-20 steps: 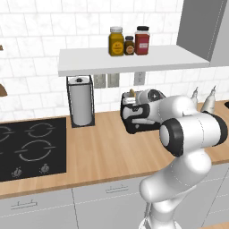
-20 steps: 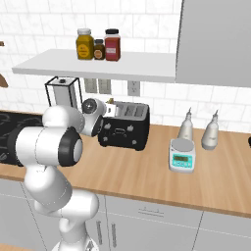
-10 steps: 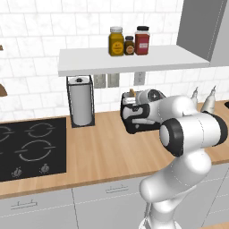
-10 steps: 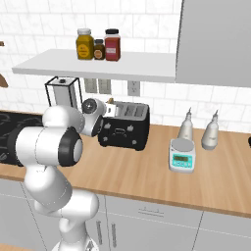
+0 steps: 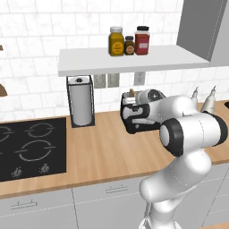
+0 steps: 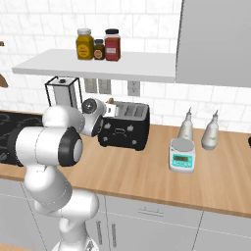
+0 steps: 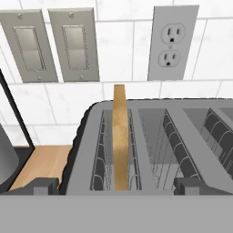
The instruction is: Start the toaster. Once the lever pops up, take the bread to the plate on the dining counter.
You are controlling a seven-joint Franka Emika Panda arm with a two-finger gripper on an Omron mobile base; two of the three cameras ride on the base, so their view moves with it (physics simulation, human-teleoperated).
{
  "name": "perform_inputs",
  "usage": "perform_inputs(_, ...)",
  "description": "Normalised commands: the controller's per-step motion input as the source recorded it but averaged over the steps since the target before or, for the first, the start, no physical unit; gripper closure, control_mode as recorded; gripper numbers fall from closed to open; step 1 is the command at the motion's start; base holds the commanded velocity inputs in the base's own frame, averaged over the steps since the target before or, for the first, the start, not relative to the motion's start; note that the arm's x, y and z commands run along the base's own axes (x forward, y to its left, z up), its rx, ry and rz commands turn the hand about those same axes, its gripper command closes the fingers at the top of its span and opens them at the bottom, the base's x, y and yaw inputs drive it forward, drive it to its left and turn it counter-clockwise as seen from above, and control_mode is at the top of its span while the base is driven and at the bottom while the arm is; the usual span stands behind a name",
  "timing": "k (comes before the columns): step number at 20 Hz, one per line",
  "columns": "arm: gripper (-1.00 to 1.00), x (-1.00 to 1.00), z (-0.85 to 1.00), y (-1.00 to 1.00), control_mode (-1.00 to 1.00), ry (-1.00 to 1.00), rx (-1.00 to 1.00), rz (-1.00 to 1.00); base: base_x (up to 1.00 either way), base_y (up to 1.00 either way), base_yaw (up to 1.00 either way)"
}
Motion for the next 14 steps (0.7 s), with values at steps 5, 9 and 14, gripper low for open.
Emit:
perform_inputs(5, -1.0, 0.0, 0.0, 0.0, -1.0, 0.0, 0.0, 0.0, 0.0, 0.0, 0.0)
perform_inputs(9, -1.0, 0.0, 0.0, 0.0, -1.0, 0.0, 0.0, 0.0, 0.0, 0.0, 0.0)
perform_inputs(14, -1.0, 0.0, 0.0, 0.0, -1.0, 0.0, 0.0, 0.0, 0.0, 0.0, 0.0)
